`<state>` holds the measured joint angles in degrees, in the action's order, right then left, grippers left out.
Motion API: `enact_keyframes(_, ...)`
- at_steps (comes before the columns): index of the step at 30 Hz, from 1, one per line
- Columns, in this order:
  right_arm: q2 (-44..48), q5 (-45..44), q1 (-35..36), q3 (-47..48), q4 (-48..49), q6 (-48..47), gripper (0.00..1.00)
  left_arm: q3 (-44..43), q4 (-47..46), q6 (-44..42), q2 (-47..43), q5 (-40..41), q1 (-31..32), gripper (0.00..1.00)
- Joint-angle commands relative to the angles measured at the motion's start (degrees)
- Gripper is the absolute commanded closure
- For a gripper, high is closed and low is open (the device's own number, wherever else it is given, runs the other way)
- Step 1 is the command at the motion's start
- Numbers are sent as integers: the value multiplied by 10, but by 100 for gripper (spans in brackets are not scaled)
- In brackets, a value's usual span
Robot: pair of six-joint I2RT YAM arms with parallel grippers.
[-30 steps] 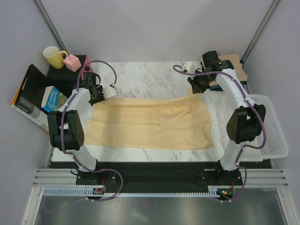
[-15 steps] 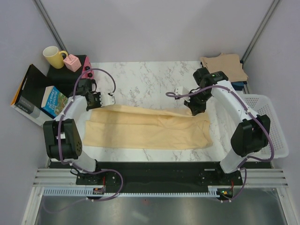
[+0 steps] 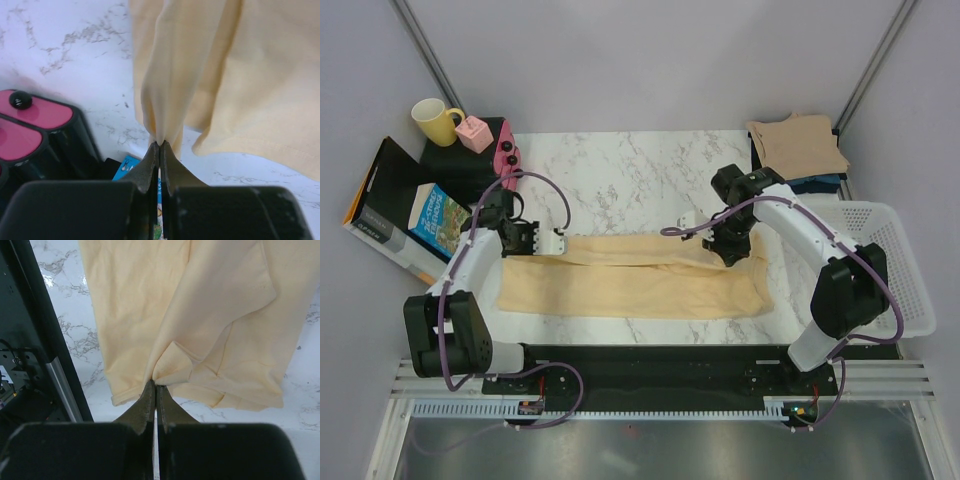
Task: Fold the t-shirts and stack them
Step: Fold the tshirt
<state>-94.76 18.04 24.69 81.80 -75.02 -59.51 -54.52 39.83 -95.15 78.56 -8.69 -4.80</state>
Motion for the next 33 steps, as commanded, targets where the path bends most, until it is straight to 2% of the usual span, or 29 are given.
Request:
enact_keyframes(1, 13, -11, 11, -1, -21, -22, 100, 26, 23, -59, -12, 5, -4, 98)
enact_keyframes(13, 24, -23, 40, -58, -26, -47, 100, 7, 23, -43, 41, 62, -11, 98)
enact_keyframes(24, 24, -7, 74, -83, -13, -36, 100, 5, 24, -56, 46, 63, -13, 98)
enact_keyframes(27, 26, -6, 81, -88, -12, -33, 77, 7, 30, -65, 48, 72, -12, 97)
enact_keyframes(28, 27, -6, 82, -88, -14, -32, 56, 7, 43, -69, 48, 75, -13, 92)
enact_keyframes(29, 27, -7, 84, -89, -17, -33, 45, 5, 58, -74, 48, 78, -12, 71)
enact_keyframes(30, 28, -10, 84, -92, -19, -35, 36, -7, 80, -82, 49, 82, -13, 58)
enact_keyframes(31, 31, -12, 85, -95, -21, -39, 25, -16, 125, -86, 52, 82, -14, 50)
enact_keyframes(32, 33, -19, 85, -97, -21, -40, 22, -26, 150, -88, 54, 81, -14, 45)
enact_keyframes(33, 36, -21, 85, -102, -22, -41, 21, -39, 163, -86, 57, 81, -14, 44)
